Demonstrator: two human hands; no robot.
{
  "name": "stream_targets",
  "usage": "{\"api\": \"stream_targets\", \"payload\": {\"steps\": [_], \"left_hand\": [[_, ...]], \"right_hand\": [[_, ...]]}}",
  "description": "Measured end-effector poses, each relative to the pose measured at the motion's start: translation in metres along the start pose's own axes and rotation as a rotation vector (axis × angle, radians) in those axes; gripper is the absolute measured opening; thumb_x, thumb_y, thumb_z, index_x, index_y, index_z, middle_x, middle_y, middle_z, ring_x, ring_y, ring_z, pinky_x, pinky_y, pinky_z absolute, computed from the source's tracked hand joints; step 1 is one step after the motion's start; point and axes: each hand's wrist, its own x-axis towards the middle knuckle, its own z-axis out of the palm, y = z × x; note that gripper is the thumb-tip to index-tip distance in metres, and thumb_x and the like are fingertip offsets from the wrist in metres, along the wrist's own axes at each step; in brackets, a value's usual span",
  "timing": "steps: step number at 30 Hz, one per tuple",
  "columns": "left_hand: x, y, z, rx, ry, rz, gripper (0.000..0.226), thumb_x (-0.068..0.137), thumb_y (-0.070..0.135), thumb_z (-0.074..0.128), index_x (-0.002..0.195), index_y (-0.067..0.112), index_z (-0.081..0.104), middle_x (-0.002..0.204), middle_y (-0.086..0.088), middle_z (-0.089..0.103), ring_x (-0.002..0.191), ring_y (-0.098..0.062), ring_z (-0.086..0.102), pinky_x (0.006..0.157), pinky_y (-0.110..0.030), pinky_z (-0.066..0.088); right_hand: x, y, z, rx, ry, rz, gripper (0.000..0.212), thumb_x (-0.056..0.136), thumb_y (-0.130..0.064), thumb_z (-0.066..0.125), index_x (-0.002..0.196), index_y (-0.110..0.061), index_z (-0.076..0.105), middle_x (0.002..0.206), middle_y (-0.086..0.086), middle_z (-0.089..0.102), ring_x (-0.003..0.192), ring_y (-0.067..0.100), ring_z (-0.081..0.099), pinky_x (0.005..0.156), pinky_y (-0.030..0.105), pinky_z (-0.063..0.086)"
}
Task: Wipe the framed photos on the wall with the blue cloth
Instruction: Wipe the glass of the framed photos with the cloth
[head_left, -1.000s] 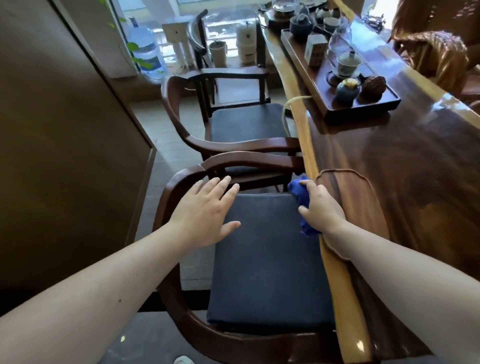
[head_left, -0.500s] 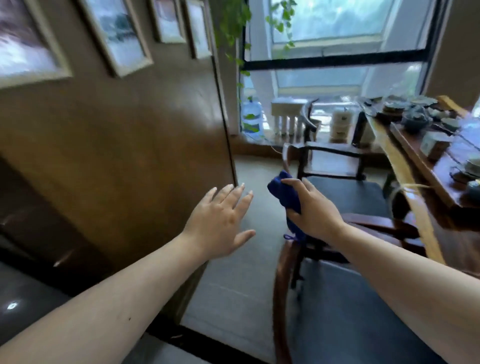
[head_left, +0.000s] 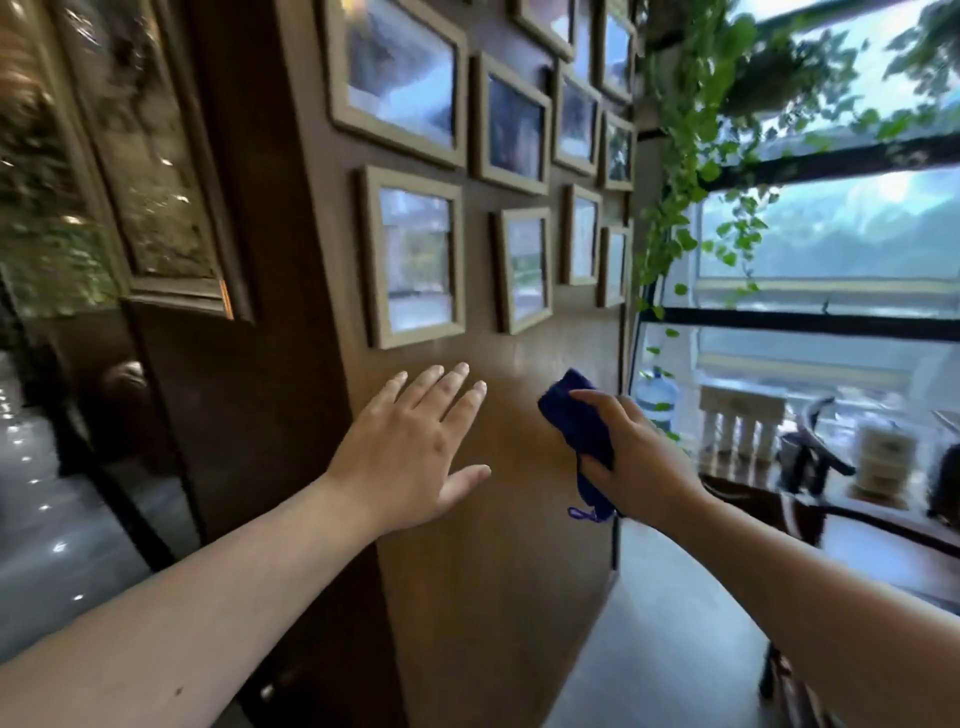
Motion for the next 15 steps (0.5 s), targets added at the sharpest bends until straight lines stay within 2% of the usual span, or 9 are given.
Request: {"api": "stream_targets", "payload": {"steps": [5,9,13,15], "left_hand": [[0.01,-0.065,-0.024,0.074,0.039,-0.096,0.082,0.087,0.068,0.03,0.15,0.016,0.02,0.159,-0.011,0.025,0.145,-0.028,0.023,0.116,-0.049,0.027],[0.027,-0.105,-0.04,0.128,0.066,-0.149,0.082,0.087,0.067,0.035,0.15,0.017,0.019,0.159,-0.011,0.023,0.145,-0.028,0.022,0.117,-0.048,0.025],[0.051,-0.133,-0.052,0.185,0.09,-0.176,0.084,0.087,0.067,0.037,0.151,0.017,0.016,0.16,-0.01,0.02,0.146,-0.027,0.019,0.118,-0.048,0.023],[0.066,-0.141,-0.054,0.228,0.105,-0.182,0.083,0.087,0.067,0.035,0.151,0.017,0.015,0.161,-0.01,0.019,0.147,-0.026,0.019,0.118,-0.047,0.022]], "right_hand": [[0.071,-0.041,0.006,0.023,0.054,-0.104,0.064,0.081,-0.027,0.06,0.135,-0.038,0.027,0.123,-0.003,0.046,0.094,0.021,0.056,0.063,0.036,0.05],[0.122,-0.065,0.008,0.057,0.122,-0.186,0.062,0.082,-0.025,0.06,0.134,-0.037,0.028,0.126,-0.002,0.043,0.094,0.023,0.056,0.066,0.042,0.052],[0.173,-0.08,0.009,0.067,0.192,-0.265,0.062,0.083,-0.024,0.06,0.135,-0.035,0.028,0.126,-0.001,0.044,0.091,0.019,0.055,0.062,0.035,0.051],[0.198,-0.084,0.008,0.082,0.224,-0.305,0.063,0.083,-0.024,0.06,0.136,-0.034,0.028,0.125,0.0,0.045,0.093,0.02,0.055,0.066,0.036,0.053]]}}
